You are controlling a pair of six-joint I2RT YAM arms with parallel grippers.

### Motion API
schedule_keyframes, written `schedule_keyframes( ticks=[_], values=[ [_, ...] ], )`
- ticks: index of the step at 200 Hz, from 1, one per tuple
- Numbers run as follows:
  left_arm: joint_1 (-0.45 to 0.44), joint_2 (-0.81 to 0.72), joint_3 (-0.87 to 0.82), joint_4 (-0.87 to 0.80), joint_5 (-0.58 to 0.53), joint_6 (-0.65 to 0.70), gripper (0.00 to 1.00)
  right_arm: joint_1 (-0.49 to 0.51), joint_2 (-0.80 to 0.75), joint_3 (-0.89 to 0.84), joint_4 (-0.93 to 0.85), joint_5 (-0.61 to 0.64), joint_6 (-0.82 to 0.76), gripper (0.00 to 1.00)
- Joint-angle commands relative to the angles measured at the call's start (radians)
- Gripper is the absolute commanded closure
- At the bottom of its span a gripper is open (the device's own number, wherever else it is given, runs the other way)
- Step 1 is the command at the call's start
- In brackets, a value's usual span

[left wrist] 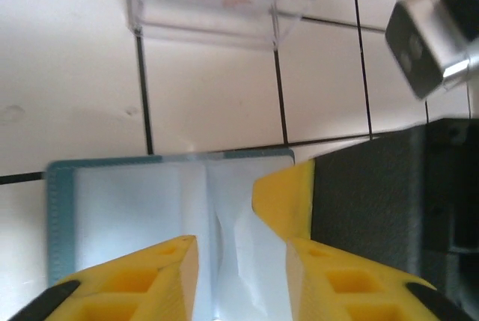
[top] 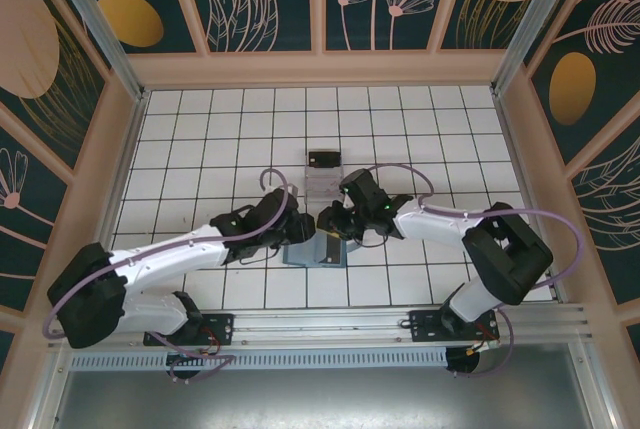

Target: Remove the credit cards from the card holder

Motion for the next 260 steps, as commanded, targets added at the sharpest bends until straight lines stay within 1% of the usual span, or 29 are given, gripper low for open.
schedule_keyframes(
  ticks=[1,16,37,54,60,74,94,118,137,170,218,260],
  values=[
    [0.018,-0.065,0.008,-0.053,-0.05,0.015,0.57,0.021,0.016,0.042,0.002,-0.013,0.011,0.7],
    [0.026,-0.105,0.003,-0.055,-0.064,0.023,0.55,0.035,0.022,0.05,0.004,-0.008,0.017,0.7],
    [0.032,-0.16,-0.009,-0.053,-0.085,0.024,0.46,0.053,0.037,0.062,0.007,-0.002,0.027,0.7],
    [0.045,-0.193,-0.012,-0.068,-0.093,0.022,0.43,0.07,0.055,0.076,0.012,0.003,0.033,0.7],
    [0.048,-0.202,-0.009,-0.074,-0.099,0.023,0.4,0.076,0.064,0.084,0.01,0.001,0.033,0.7],
    [0.052,-0.227,-0.001,-0.097,-0.131,0.02,0.34,0.087,0.09,0.102,0.006,0.001,0.031,0.7],
    [0.055,-0.257,0.012,-0.131,-0.176,0.024,0.3,0.106,0.124,0.131,0.004,0.0,0.027,0.7],
    [0.059,-0.246,0.038,-0.177,-0.184,0.037,0.29,0.124,0.162,0.16,0.006,0.003,0.029,0.7],
    [0.058,-0.21,0.057,-0.202,-0.161,0.039,0.3,0.137,0.192,0.174,0.004,0.01,0.025,0.7],
    [0.06,-0.177,0.056,-0.18,-0.122,0.038,0.31,0.14,0.247,0.161,0.037,0.013,0.021,0.7],
    [0.058,-0.172,0.041,-0.186,-0.13,0.046,0.31,0.14,0.304,0.165,0.076,-0.016,0.008,0.71],
    [0.06,-0.161,0.022,-0.158,-0.107,0.031,0.31,0.136,0.296,0.174,0.095,-0.033,-0.011,0.71]
  ],
)
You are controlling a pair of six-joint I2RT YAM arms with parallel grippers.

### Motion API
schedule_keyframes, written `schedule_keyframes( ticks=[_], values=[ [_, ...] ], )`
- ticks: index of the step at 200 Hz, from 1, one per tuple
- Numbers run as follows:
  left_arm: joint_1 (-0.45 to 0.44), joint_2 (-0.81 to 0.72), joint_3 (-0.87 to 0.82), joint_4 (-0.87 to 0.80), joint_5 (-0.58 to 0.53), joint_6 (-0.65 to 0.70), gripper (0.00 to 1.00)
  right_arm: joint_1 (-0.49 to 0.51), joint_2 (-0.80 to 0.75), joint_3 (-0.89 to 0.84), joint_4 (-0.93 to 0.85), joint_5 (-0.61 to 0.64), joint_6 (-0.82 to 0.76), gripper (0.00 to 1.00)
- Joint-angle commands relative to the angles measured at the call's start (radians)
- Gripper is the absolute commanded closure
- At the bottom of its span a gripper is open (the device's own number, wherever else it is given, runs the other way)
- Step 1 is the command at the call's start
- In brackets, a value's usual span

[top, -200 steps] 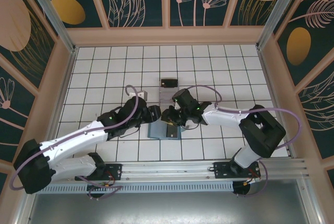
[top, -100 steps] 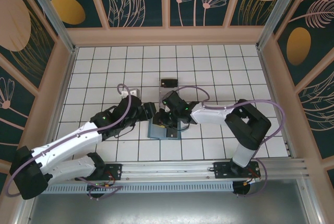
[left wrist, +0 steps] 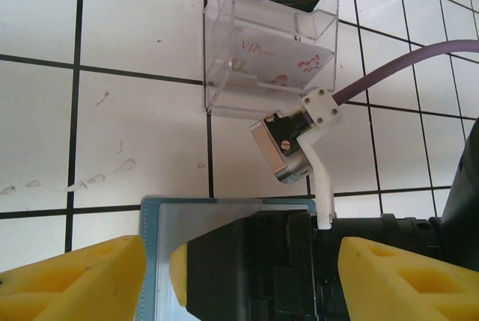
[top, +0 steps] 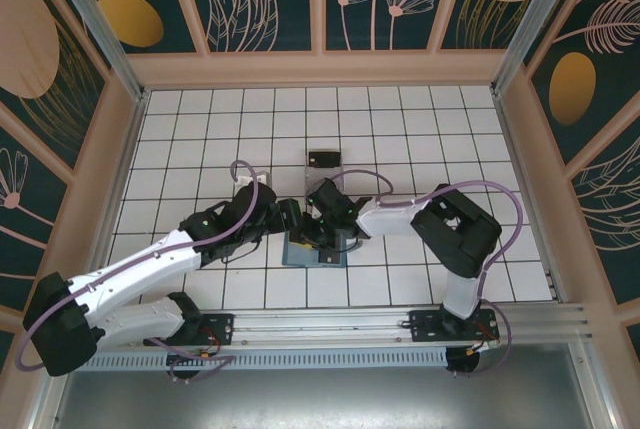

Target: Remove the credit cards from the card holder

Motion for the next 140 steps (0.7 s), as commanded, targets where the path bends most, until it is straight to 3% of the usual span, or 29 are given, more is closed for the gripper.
schedule_keyframes(
  ticks=[1,82,140],
  values=[
    [0.005,0.012,-0.013,0.011,0.019,0.003,0.31,0.001,0.012,0.018,0.012,-0.001,-0.029,0.71],
    [0.003,0.091,0.024,0.059,0.146,0.018,0.33,-0.037,-0.157,-0.035,-0.064,0.05,-0.032,0.7],
    [0.004,0.126,0.042,0.075,0.189,0.018,0.39,-0.047,-0.178,-0.11,-0.068,0.059,-0.012,0.71]
  ],
)
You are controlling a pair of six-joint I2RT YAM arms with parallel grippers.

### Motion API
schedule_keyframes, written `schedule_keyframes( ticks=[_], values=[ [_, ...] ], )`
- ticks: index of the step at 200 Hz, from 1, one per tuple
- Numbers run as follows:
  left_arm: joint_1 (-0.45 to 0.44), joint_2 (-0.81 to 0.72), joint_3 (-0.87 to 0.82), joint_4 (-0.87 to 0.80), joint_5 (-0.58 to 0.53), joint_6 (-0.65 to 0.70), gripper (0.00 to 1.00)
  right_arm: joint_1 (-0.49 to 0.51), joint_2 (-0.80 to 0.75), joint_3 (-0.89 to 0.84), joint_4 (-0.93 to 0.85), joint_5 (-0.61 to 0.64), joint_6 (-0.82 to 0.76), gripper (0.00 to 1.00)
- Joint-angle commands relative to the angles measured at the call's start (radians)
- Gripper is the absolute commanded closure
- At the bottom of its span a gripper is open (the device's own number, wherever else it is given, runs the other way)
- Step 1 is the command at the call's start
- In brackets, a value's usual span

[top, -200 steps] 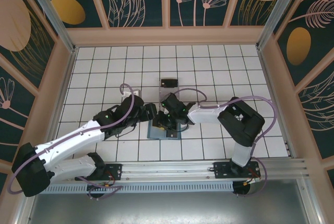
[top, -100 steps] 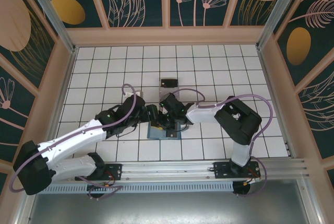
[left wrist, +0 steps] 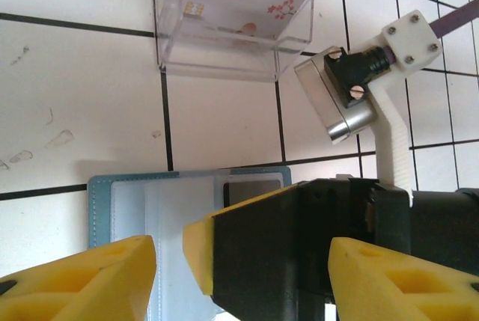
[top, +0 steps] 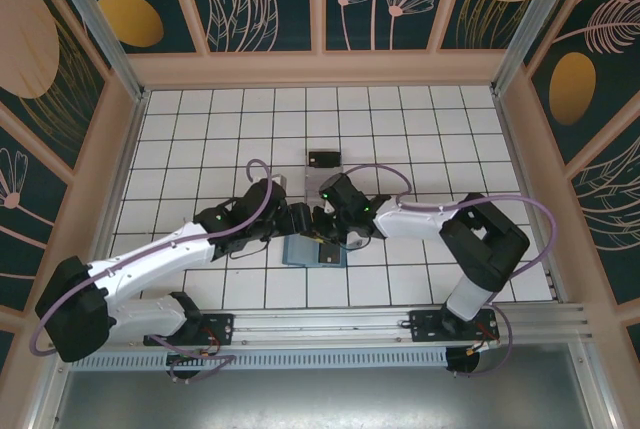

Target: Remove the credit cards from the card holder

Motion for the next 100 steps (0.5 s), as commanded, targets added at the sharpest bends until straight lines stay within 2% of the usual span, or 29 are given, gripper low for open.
schedule_keyframes(
  ticks=[1,41,100],
  values=[
    [0.002,0.016,0.03,0.011,0.035,0.018,0.4,-0.004,-0.013,-0.03,-0.003,0.011,0.003,0.71],
    [0.002,0.032,0.019,0.035,0.073,0.0,0.45,-0.008,-0.015,-0.04,-0.012,0.026,-0.004,0.76],
    [0.001,0.114,0.047,0.08,0.167,-0.03,0.57,-0.052,-0.149,-0.11,-0.125,0.114,-0.013,0.79]
  ],
)
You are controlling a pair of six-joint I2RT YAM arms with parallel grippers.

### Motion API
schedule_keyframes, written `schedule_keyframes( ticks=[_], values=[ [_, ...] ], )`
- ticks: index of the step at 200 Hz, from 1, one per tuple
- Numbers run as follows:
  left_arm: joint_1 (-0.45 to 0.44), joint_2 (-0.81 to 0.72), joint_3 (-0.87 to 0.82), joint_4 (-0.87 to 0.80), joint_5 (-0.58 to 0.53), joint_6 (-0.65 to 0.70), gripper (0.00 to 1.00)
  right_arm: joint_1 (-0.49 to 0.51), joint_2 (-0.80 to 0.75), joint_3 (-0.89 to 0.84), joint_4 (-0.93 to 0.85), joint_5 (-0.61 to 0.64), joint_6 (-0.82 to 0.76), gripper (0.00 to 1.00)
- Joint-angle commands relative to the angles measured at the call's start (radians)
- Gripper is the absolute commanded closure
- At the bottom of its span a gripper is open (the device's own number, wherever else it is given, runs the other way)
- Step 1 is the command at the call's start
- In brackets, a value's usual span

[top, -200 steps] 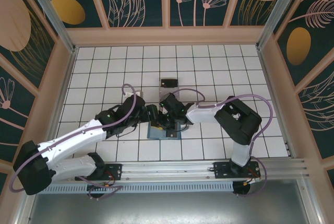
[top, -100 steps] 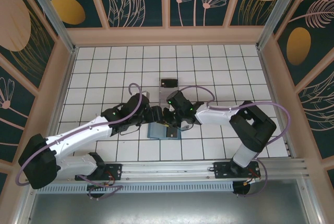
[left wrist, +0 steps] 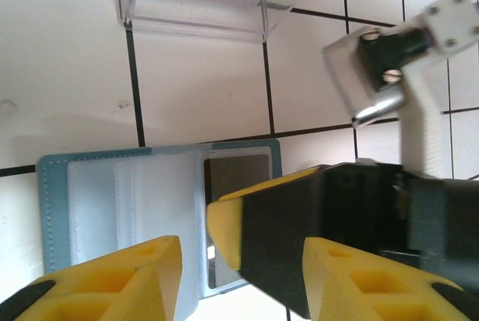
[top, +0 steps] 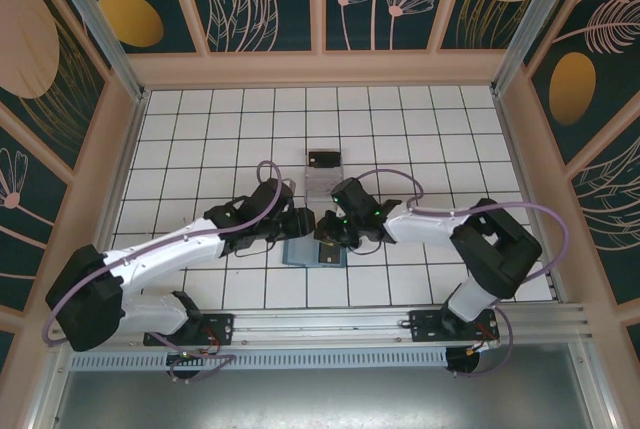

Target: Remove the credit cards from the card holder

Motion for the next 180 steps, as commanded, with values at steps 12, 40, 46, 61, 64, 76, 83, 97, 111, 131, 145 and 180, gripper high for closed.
schedule_keyframes(
  ticks=[12,40,46,61,64,76,83,97,111,131,145,180],
  values=[
    [-0.002,0.059,0.055,0.036,0.08,-0.018,0.61,-0.026,-0.094,-0.042,-0.113,0.087,-0.016,0.79],
    [-0.031,0.13,0.107,0.007,0.088,-0.012,0.65,-0.047,-0.148,-0.08,-0.162,0.115,-0.019,0.8],
    [-0.037,0.145,0.113,0.006,0.092,-0.014,0.65,-0.052,-0.158,-0.087,-0.165,0.116,-0.018,0.8],
    [-0.05,0.189,0.126,0.001,0.101,-0.021,0.66,-0.056,-0.176,-0.1,-0.162,0.113,-0.014,0.8],
    [-0.052,0.198,0.129,0.001,0.102,-0.023,0.67,-0.055,-0.177,-0.1,-0.162,0.111,-0.015,0.8],
    [-0.059,0.232,0.136,-0.004,0.105,-0.028,0.67,-0.055,-0.175,-0.101,-0.165,0.11,-0.018,0.8],
    [-0.062,0.249,0.137,-0.006,0.106,-0.032,0.67,-0.055,-0.171,-0.103,-0.165,0.109,-0.02,0.81],
    [-0.063,0.276,0.135,-0.006,0.103,-0.037,0.68,-0.055,-0.157,-0.105,-0.162,0.103,-0.028,0.81],
    [-0.063,0.289,0.13,-0.008,0.091,-0.039,0.7,-0.054,-0.141,-0.105,-0.155,0.096,-0.031,0.81],
    [-0.063,0.304,0.117,0.005,0.086,-0.036,0.73,-0.056,-0.118,-0.099,-0.143,0.081,-0.035,0.81],
    [-0.063,0.318,0.109,0.012,0.084,-0.036,0.74,-0.054,-0.104,-0.093,-0.142,0.078,-0.041,0.81],
    [-0.062,0.341,0.093,0.027,0.086,-0.037,0.76,-0.054,-0.081,-0.086,-0.139,0.074,-0.046,0.81]
  ],
)
